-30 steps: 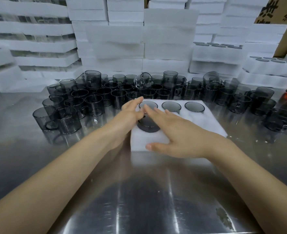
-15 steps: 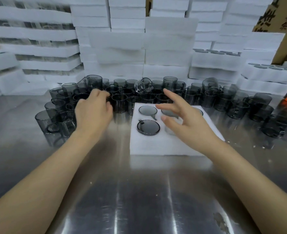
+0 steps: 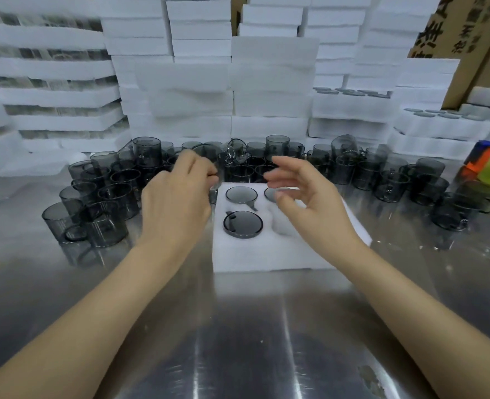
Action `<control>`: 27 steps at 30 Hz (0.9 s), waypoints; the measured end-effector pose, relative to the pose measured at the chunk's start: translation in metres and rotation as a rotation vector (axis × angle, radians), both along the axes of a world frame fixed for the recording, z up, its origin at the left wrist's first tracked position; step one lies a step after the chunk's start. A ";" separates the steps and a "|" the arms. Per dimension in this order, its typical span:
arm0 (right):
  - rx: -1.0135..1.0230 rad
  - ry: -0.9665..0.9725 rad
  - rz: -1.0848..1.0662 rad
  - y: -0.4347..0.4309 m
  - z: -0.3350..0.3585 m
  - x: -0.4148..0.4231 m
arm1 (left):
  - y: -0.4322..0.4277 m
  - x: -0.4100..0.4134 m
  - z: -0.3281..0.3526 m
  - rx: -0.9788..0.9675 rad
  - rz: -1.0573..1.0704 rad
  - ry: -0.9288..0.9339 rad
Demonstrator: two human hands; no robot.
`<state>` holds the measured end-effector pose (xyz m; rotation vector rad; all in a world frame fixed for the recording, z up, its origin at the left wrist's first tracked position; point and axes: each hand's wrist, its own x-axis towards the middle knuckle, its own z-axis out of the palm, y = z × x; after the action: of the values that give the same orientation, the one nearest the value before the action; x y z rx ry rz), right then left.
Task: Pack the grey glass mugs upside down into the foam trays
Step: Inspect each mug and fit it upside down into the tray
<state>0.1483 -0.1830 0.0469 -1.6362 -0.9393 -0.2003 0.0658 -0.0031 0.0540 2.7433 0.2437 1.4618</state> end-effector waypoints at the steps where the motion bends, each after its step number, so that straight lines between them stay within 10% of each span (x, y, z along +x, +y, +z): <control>1: -0.030 -0.012 0.010 0.001 -0.001 0.000 | -0.006 -0.001 0.001 0.068 -0.069 -0.052; 7: -0.068 -0.168 0.028 0.002 -0.005 0.000 | -0.023 0.000 -0.011 0.249 -0.373 -0.192; 27: -0.224 -0.167 -0.091 -0.010 0.005 0.007 | -0.020 0.004 -0.017 -0.362 -0.629 -0.047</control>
<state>0.1557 -0.1927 0.0524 -1.8932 -1.0437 -0.3074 0.0698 -0.0234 0.0366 2.1984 -0.3029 1.1625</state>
